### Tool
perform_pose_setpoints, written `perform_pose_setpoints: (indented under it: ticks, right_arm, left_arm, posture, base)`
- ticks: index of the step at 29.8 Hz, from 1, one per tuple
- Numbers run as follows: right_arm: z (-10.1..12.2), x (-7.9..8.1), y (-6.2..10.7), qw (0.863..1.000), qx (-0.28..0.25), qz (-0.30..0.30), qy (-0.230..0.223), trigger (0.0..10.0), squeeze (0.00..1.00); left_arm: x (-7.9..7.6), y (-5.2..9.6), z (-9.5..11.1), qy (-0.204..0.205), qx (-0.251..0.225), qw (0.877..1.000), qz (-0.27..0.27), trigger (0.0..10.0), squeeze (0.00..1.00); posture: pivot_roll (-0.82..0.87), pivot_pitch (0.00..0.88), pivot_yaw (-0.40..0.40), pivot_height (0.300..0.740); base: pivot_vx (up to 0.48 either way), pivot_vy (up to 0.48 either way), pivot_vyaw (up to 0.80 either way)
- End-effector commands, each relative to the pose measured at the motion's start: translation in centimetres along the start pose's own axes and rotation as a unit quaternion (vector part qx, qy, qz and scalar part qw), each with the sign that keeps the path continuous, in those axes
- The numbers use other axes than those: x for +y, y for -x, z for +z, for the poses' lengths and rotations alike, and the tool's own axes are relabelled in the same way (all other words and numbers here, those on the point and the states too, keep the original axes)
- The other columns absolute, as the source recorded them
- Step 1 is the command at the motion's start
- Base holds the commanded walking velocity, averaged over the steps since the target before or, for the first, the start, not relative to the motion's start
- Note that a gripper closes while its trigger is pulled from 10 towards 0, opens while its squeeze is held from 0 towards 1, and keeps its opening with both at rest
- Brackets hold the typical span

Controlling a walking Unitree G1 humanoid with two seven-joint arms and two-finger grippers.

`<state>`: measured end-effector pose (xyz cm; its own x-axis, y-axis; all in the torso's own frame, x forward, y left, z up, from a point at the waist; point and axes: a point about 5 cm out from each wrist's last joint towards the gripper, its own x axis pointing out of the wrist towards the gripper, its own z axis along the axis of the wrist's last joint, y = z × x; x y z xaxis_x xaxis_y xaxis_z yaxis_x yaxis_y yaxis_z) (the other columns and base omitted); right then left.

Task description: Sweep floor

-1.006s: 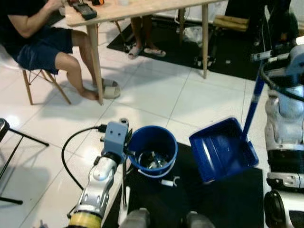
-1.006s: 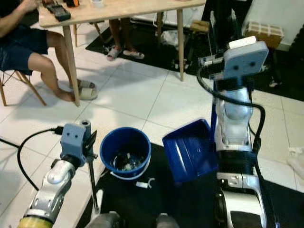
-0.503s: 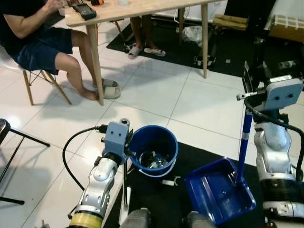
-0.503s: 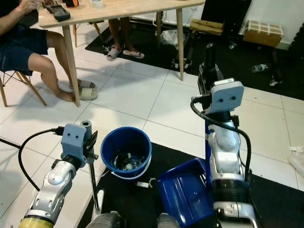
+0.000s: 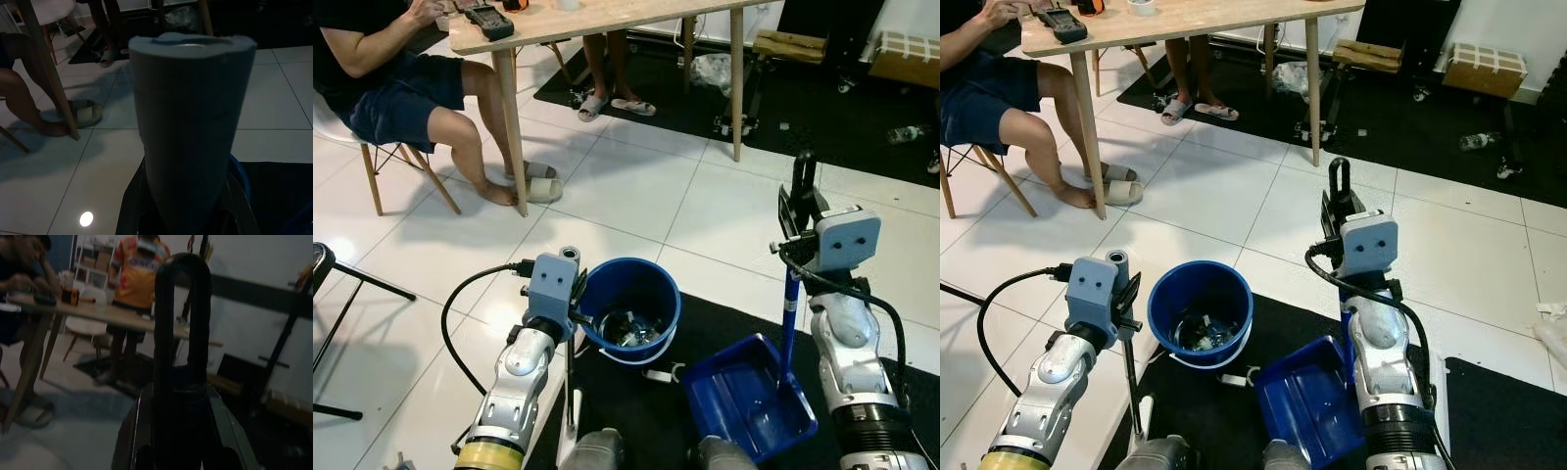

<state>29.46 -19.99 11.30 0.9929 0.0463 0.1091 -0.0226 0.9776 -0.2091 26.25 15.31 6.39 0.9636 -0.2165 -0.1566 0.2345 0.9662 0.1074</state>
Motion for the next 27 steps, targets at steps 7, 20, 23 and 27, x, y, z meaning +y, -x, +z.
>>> perform_pose_setpoints:
  ticks: [7, 20, 23, 27]
  right_arm:
    - [-3.5, 0.6, 1.0, 0.993, 0.107, 0.006, 0.041, 10.0, 0.0]
    - [-7.2, -1.2, 1.8, 0.976, 0.205, -0.065, 0.018, 10.0, 0.0]
    - [-7.6, -1.0, 1.7, 0.974, 0.215, -0.071, -0.015, 10.0, 0.0]
    - [-7.8, -0.6, 1.7, 0.972, 0.22, -0.067, -0.037, 10.0, 0.0]
  left_arm:
    - [-0.3, 0.0, 0.2, -0.012, -0.008, 1.0, -0.007, 10.0, 0.0]
    - [-0.6, -0.2, 0.3, -0.011, -0.01, 1.0, -0.011, 10.0, 0.0]
    - [-0.6, -0.3, 0.3, -0.012, -0.011, 1.0, -0.012, 10.0, 0.0]
    - [-0.6, -0.3, 0.3, -0.012, -0.011, 1.0, -0.012, 10.0, 0.0]
  posture:
    - [0.03, 0.068, 0.024, 0.74]
    - [0.03, 0.066, 0.025, 0.74]
    - [0.03, 0.064, 0.025, 0.74]
    - [0.03, 0.062, 0.024, 0.74]
  base:
    - [0.0, 0.0, 0.0]
    - [0.0, 0.0, 0.0]
    - [0.0, 0.0, 0.0]
    - [0.0, 0.0, 0.0]
